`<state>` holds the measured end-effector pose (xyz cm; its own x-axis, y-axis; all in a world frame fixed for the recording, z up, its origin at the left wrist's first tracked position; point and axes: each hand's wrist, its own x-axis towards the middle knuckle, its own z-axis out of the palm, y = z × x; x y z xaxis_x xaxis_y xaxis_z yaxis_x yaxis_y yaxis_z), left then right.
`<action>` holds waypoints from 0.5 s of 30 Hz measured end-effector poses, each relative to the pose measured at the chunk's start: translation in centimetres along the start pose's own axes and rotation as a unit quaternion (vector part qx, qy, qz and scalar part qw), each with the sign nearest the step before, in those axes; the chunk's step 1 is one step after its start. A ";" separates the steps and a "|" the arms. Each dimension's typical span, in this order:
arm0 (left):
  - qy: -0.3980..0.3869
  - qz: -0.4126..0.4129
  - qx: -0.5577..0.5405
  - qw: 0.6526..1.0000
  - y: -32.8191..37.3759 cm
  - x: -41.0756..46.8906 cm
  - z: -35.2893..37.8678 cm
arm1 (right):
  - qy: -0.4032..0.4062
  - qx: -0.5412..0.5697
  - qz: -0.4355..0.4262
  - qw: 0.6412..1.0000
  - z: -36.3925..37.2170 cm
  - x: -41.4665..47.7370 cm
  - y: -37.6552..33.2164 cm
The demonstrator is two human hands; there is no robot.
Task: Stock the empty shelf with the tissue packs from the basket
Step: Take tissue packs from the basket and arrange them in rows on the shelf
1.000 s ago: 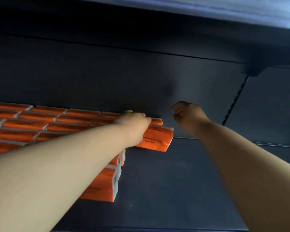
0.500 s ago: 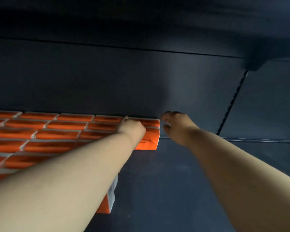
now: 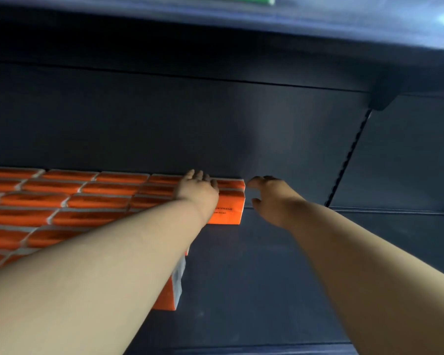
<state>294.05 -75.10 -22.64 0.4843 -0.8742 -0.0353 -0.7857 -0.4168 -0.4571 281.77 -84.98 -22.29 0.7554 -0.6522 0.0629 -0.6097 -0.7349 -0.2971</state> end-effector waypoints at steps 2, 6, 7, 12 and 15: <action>0.018 -0.003 -0.020 1.000 -0.5 -1.4 -0.3 | -0.009 -0.013 -0.010 1.000 -0.4 -1.1 -0.5; 0.055 -0.002 -0.062 0.997 -1.3 -5.3 -1.2 | -0.023 -0.051 -0.030 0.998 -1.2 -4.0 -1.8; 0.064 0.000 -0.074 0.995 -1.4 -6.6 -1.4 | -0.028 -0.056 -0.032 0.998 -1.5 -5.0 -2.2; 0.084 0.032 -0.127 0.988 -2.1 -13.3 -1.6 | -0.052 -0.073 -0.040 0.995 -2.4 -10.2 -5.1; 0.089 0.058 -0.138 0.985 -2.3 -17.7 -0.9 | -0.059 -0.087 -0.054 0.993 -2.4 -13.7 -7.2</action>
<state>286.91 -58.89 -20.15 0.3301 -0.9392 0.0941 -0.9181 -0.3426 -0.1993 275.24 -71.24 -18.76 0.8355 -0.5486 -0.0302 -0.5477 -0.8273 -0.1249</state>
